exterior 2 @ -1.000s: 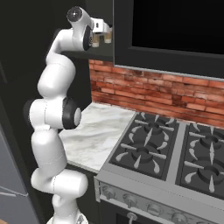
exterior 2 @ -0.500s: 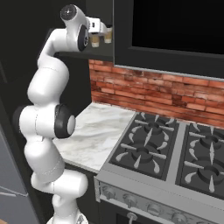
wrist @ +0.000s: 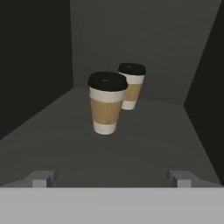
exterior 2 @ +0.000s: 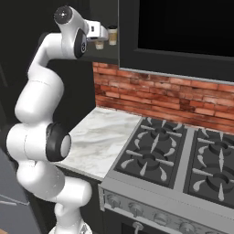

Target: Sort all alcoholic drinks to one cabinet, and non-alcoholic drinks to the other.

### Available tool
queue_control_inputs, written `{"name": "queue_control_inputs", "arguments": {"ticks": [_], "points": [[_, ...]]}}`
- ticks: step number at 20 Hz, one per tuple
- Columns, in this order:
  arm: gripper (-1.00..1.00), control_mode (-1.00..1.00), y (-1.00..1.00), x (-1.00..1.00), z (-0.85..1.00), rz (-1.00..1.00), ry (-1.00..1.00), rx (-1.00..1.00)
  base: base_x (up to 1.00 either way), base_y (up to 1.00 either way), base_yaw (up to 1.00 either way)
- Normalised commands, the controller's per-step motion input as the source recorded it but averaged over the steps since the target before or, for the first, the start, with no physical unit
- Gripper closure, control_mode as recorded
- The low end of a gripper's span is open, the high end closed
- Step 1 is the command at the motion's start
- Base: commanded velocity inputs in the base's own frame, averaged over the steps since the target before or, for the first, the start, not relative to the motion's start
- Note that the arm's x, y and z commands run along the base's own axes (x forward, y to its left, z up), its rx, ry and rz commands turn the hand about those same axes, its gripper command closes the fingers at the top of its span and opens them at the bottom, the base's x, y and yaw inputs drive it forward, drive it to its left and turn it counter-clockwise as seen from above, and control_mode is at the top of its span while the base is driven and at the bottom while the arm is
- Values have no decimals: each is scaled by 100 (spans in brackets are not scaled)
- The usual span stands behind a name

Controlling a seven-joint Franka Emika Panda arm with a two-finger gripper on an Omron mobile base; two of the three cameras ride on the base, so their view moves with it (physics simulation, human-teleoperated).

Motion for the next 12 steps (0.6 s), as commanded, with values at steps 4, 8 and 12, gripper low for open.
{"name": "queue_control_inputs", "arguments": {"ticks": [4,8,12], "points": [[-100,-100,-3,-58,6,0,0,0,0,0,0],[-100,-100,-2,-58,8,0,0,0,0,0,0],[-100,-100,0,-56,10,0,0,0,0,0,0]]}}
